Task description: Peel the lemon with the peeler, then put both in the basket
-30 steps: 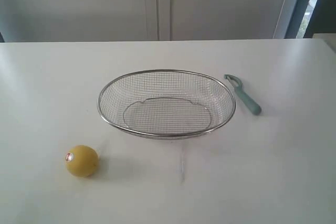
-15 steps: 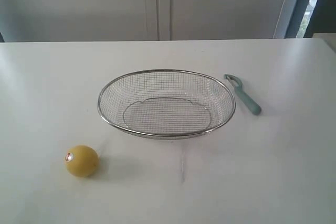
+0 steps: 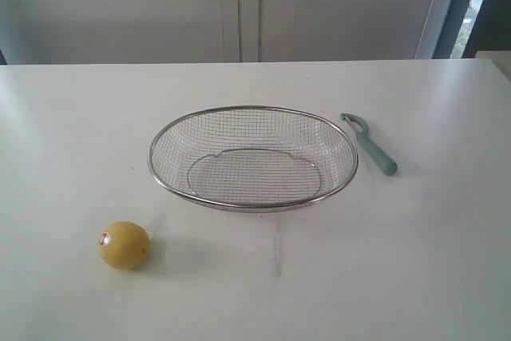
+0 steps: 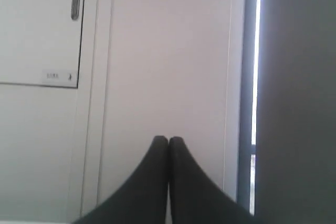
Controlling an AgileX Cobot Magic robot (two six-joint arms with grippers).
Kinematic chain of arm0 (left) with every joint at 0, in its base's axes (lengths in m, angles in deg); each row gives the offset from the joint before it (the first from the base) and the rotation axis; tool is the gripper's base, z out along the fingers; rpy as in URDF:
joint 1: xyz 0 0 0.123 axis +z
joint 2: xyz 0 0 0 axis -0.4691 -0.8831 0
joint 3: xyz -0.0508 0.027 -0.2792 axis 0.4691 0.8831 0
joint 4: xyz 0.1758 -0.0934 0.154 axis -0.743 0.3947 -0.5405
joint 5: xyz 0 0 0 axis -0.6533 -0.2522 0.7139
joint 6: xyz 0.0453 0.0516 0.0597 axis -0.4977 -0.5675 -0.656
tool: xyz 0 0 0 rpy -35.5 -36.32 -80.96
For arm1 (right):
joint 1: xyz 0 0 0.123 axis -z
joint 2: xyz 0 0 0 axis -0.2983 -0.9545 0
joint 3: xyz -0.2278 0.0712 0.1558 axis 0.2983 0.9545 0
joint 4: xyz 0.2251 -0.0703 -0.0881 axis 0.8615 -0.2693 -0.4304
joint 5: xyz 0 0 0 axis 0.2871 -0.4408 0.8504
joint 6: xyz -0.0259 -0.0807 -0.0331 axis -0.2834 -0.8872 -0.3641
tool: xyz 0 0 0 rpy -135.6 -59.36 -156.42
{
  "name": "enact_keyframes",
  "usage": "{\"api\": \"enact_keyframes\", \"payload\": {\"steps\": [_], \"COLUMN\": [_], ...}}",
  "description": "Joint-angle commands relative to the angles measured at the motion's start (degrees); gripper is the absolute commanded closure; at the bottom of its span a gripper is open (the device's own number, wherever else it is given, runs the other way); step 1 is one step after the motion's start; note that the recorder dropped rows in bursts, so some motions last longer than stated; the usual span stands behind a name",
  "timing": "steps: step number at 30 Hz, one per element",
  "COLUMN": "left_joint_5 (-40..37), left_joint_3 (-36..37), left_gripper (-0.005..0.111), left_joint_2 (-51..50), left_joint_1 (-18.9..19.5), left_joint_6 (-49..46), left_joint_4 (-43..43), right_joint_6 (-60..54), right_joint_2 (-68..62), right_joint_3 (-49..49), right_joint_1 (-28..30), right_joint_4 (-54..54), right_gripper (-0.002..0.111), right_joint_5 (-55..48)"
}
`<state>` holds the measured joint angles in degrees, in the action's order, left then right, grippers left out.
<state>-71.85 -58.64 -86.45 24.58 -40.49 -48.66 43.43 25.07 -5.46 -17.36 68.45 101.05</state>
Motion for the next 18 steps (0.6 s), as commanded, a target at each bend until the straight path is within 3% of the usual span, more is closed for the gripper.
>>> {"api": "enact_keyframes", "payload": {"steps": [1,11,18], "left_joint_5": [-0.2,-0.2,-0.2], "left_joint_3": [0.21,0.21,0.21], "left_gripper": [0.107,0.107,0.107], "left_joint_2": [0.3,0.3,0.3], "left_joint_1": [0.08,0.08,0.08], "left_joint_6": [0.04,0.04,0.04], "left_joint_4": [0.03,0.03,0.03], "right_joint_6": [0.0,0.3,0.45], "right_joint_2": [0.28,0.28,0.28], "right_joint_3": [0.32,0.32,0.32], "right_joint_1": [0.0,0.0,0.0], "right_joint_4": [-0.37,-0.37,0.52], "right_gripper": [0.108,0.108,0.108], "right_joint_5": [4.06,7.02,16.42]}}
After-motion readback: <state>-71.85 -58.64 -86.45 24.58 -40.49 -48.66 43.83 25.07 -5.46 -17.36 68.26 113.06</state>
